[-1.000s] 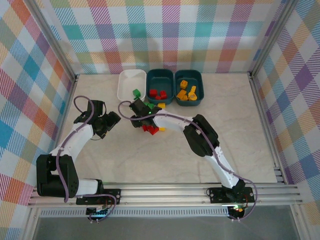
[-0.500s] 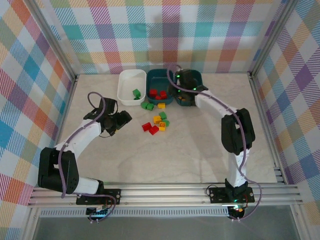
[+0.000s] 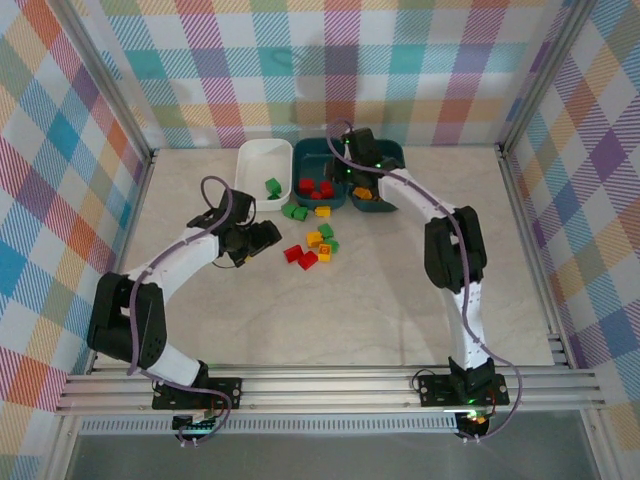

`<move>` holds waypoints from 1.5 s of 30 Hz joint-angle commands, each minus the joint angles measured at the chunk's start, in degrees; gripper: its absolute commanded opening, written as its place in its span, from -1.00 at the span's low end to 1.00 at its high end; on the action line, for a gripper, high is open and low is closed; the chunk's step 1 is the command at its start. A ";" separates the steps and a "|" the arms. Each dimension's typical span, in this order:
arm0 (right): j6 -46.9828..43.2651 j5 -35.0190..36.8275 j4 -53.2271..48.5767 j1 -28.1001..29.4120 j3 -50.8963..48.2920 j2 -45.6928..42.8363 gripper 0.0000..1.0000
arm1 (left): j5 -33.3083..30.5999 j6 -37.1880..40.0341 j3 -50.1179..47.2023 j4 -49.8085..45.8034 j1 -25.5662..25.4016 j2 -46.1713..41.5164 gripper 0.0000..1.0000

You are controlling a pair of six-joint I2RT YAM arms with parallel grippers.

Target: Sort the legos into containers by color

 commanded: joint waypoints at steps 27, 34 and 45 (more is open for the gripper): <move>1.40 0.37 8.01 0.68 -40.03 -32.52 0.39 | -2.47 7.66 21.22 -9.87 -9.32 23.37 0.50; 1.50 2.12 8.46 -0.19 -48.94 -39.63 0.42 | -5.25 8.83 19.94 -11.63 -10.37 25.76 0.43; 1.31 2.18 9.17 -0.54 -51.23 -41.56 0.42 | -7.70 6.27 19.50 -9.26 -10.37 27.76 0.28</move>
